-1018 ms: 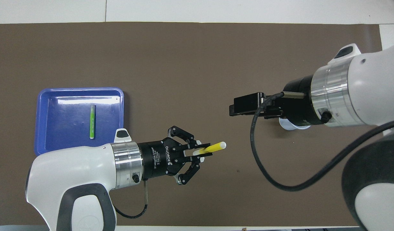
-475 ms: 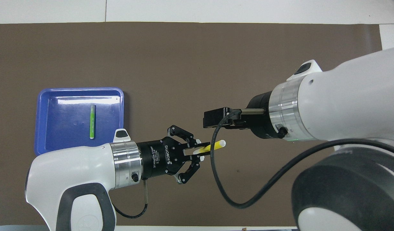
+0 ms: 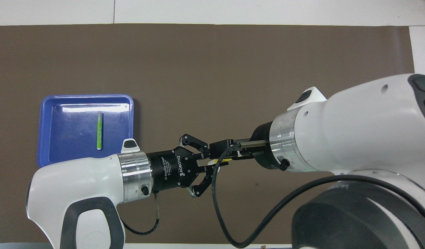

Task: Transfer and insert pens with both arms
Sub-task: 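Close the right gripper on the yellow pen and open the left gripper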

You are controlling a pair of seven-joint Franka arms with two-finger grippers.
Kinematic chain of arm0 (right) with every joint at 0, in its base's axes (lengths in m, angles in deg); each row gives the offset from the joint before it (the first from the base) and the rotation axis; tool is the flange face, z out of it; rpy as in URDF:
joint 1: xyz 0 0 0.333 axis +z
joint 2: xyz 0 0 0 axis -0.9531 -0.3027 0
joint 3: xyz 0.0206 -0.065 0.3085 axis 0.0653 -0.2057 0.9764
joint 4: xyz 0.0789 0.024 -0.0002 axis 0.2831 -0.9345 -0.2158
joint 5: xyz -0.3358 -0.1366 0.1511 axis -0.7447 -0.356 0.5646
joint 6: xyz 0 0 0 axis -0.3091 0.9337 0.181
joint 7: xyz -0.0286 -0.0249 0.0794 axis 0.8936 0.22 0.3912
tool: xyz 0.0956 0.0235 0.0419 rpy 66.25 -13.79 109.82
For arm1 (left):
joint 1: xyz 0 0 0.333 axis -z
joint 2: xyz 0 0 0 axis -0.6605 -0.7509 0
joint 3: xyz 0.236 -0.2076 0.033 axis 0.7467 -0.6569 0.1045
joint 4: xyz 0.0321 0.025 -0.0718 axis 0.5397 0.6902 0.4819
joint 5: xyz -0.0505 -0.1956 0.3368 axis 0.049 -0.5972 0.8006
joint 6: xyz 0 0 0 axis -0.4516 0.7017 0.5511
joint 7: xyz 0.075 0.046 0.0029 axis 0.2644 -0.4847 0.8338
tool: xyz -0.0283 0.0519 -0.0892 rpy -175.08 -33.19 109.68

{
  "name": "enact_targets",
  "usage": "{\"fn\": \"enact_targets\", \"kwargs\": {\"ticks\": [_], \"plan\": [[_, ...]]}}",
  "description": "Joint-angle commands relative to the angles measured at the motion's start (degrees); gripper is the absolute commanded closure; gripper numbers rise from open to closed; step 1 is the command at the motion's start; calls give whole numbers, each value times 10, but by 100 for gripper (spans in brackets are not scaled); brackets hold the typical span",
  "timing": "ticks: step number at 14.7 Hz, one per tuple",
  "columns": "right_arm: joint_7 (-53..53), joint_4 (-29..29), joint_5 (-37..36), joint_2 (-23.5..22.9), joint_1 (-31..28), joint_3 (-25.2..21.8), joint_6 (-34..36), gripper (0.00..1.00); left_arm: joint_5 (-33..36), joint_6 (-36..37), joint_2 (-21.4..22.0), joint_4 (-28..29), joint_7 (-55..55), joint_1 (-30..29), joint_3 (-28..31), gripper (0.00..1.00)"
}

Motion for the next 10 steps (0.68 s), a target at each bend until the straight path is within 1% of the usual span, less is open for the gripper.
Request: {"fn": "enact_targets", "kwargs": {"ticks": [1, 3, 5, 6, 7, 8, 10], "plan": [[6, -13, 4, 12, -7, 2, 3, 10, -15, -14, 18, 17, 6, 10, 6, 100], [5, -13, -1, 12, -7, 2, 0, 30, -15, -14, 18, 17, 6, 10, 6, 100], [5, -14, -10, 12, -7, 3, -4, 60, -15, -14, 18, 17, 8, 11, 6, 100], [2, -14, -10, 12, -7, 3, -6, 72, -15, -17, 18, 17, 8, 11, 6, 100], [2, -14, -10, 12, -7, 3, -7, 93, -15, -18, 18, 17, 8, 11, 6, 100], [1, -14, -11, 12, -7, 3, -8, 100, -15, -19, 18, 17, 9, 11, 6, 100], [0, -14, -12, 12, -7, 3, -7, 100, -15, -18, 17, 17, 9, 11, 6, 100]]}}
